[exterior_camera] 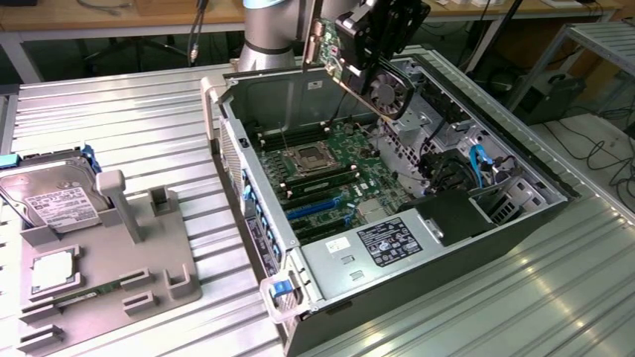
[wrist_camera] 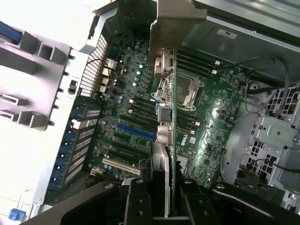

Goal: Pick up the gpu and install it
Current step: 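Insert the gpu into the slot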

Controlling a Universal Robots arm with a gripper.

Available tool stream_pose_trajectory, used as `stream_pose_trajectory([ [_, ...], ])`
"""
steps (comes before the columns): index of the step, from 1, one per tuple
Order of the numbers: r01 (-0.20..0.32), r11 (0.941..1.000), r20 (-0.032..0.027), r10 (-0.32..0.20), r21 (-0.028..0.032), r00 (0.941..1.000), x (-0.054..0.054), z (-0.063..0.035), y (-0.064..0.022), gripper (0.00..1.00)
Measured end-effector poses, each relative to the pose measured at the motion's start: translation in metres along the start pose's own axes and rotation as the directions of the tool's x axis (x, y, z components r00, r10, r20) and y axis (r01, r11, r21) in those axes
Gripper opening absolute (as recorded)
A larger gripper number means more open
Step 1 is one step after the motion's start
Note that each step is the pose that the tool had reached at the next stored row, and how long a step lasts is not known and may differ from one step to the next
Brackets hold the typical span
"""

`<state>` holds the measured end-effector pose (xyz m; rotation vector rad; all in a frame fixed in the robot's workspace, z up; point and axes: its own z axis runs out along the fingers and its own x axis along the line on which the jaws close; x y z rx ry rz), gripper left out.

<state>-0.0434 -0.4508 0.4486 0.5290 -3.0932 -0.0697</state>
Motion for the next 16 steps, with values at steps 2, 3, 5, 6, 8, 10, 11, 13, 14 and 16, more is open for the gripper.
stream_pose_trajectory([
  [2, 0.015, 0.9999, -0.0007, -0.015, -0.0001, 0.9999, 0.0000, 0.0000, 0.0000, 0.28],
  [3, 0.027, 0.9996, -0.0012, -0.027, -0.0002, 0.9996, 0.0000, 0.0000, 0.0000, 0.28],
  [5, 0.045, 0.9990, -0.0020, -0.045, -0.0003, 0.9990, 0.0001, 0.0000, 0.0000, 0.28],
  [6, 0.054, 0.9986, -0.0023, -0.054, -0.0004, 0.9986, 0.0001, 0.0000, 0.0000, 0.28],
  [8, 0.071, 0.9975, -0.0031, -0.071, -0.0005, 0.9975, 0.0001, 0.0000, 0.0000, 0.28],
  [10, 0.088, 0.9961, -0.0039, -0.088, -0.0006, 0.9961, 0.0001, 0.0000, 0.0000, 0.28],
  [11, 0.097, 0.9953, -0.0042, -0.097, -0.0007, 0.9953, 0.0001, 0.0000, 0.0000, 0.28],
  [13, 0.113, 0.9936, -0.0050, -0.113, -0.0008, 0.9936, 0.0001, 0.0000, 0.0000, 0.28],
  [14, 0.121, 0.9926, -0.0053, -0.121, -0.0009, 0.9926, 0.0001, 0.0000, 0.0000, 0.28],
  [16, 0.139, 0.9903, -0.0061, -0.139, -0.0011, 0.9902, 0.0001, 0.0000, -0.0001, 0.28],
])
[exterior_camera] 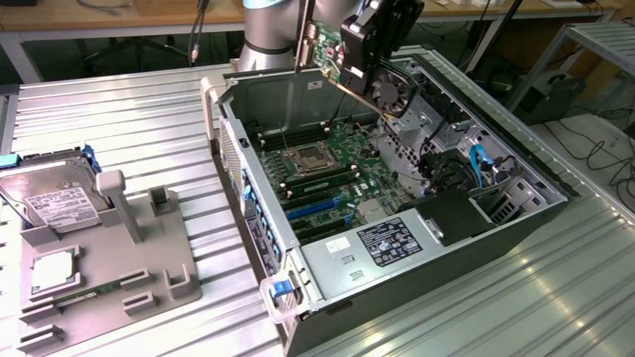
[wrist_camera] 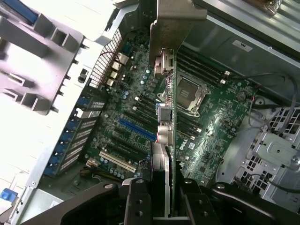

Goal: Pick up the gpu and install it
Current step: 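Insert the gpu into the slot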

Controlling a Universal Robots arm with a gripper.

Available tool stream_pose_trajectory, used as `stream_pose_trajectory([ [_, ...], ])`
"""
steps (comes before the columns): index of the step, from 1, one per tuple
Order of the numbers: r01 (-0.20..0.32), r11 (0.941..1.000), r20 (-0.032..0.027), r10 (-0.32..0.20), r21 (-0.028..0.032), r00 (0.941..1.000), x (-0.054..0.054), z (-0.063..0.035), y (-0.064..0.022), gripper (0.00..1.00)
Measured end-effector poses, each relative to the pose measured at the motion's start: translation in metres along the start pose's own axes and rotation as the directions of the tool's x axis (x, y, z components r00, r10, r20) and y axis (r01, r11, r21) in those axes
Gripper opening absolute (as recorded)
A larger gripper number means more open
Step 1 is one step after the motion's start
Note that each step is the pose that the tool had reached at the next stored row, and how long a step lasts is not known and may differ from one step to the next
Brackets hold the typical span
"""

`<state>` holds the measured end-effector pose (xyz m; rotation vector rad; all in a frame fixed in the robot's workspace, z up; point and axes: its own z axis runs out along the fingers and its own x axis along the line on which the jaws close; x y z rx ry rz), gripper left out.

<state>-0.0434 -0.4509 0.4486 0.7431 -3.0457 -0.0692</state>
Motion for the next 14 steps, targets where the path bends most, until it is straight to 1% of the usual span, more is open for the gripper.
stream_pose_trajectory([
  [7, 0.063, 0.9980, -0.0028, -0.063, -0.0004, 0.9980, 0.0000, 0.0000, 0.0000, 0.28],
  [14, 0.125, 0.9922, -0.0055, -0.125, -0.0009, 0.9922, 0.0000, 0.0000, 0.0000, 0.28],
])
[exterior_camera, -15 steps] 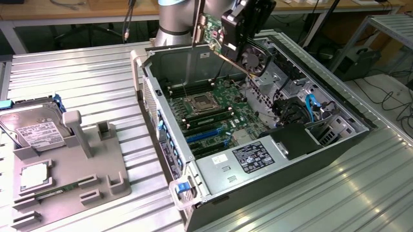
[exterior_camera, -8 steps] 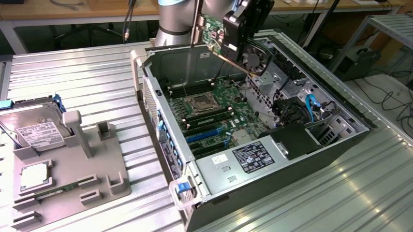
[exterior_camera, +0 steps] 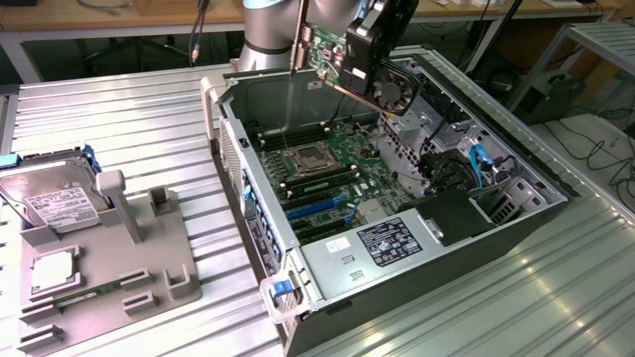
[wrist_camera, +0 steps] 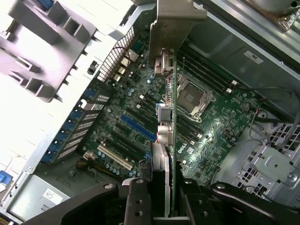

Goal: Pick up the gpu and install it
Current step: 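Insert the gpu into the slot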

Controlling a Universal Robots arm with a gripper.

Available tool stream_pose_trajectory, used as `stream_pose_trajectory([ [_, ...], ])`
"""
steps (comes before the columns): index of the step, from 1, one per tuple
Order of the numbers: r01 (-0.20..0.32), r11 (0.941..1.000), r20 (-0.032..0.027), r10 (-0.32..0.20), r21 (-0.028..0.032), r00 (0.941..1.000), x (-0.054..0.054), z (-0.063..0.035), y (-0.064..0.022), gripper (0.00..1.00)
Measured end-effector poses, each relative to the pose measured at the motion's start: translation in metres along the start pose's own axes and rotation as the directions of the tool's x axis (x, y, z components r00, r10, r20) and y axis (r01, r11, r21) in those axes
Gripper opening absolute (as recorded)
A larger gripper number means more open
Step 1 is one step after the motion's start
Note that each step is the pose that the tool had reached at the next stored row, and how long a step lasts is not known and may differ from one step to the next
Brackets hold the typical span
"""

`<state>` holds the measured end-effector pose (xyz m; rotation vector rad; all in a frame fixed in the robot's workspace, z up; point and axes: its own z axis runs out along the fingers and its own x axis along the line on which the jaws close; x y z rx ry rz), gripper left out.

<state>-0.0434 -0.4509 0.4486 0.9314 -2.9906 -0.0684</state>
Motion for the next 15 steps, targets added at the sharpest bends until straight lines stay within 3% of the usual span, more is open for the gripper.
stream_pose_trajectory([
  [7, 0.084, 0.9965, -0.0037, -0.084, -0.0006, 0.9964, 0.0000, 0.0000, 0.0000, 0.28],
  [15, 0.152, 0.9884, -0.0067, -0.152, -0.0013, 0.9883, 0.0000, 0.0000, 0.0000, 0.28],
])
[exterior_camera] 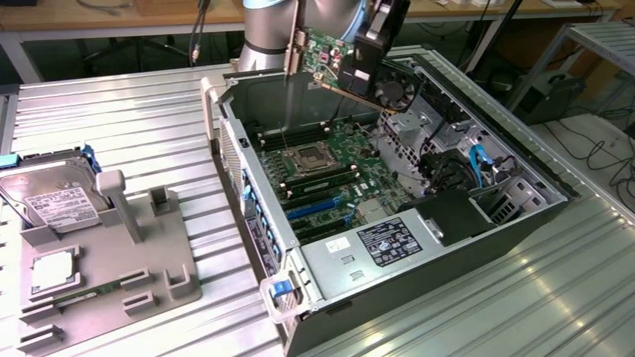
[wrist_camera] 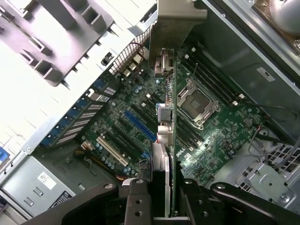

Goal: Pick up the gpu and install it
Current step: 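Insert the gpu into the slot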

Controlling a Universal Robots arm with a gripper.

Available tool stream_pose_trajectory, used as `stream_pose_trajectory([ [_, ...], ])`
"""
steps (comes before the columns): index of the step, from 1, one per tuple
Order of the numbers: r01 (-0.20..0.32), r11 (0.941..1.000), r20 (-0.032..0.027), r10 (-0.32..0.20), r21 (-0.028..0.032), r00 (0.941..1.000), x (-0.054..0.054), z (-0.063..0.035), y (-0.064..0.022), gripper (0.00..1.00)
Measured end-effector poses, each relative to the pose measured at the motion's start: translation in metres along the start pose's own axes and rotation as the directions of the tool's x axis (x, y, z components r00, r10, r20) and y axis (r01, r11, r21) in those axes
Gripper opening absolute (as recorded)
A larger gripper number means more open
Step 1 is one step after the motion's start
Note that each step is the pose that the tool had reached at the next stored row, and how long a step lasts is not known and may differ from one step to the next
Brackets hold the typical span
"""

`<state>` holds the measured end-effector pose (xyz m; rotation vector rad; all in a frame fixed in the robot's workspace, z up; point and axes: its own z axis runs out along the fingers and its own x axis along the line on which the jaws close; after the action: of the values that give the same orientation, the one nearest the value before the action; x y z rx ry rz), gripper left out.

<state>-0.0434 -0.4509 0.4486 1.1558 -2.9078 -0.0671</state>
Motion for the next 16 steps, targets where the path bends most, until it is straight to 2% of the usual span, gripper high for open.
stream_pose_trajectory([
  [9, 0.075, 0.9972, -0.0033, -0.075, -0.0005, 0.9972, 0.0000, 0.0000, 0.0000, 0.28],
  [16, 0.142, 0.9899, -0.0062, -0.142, -0.0011, 0.9899, 0.0000, 0.0000, 0.0000, 0.28],
])
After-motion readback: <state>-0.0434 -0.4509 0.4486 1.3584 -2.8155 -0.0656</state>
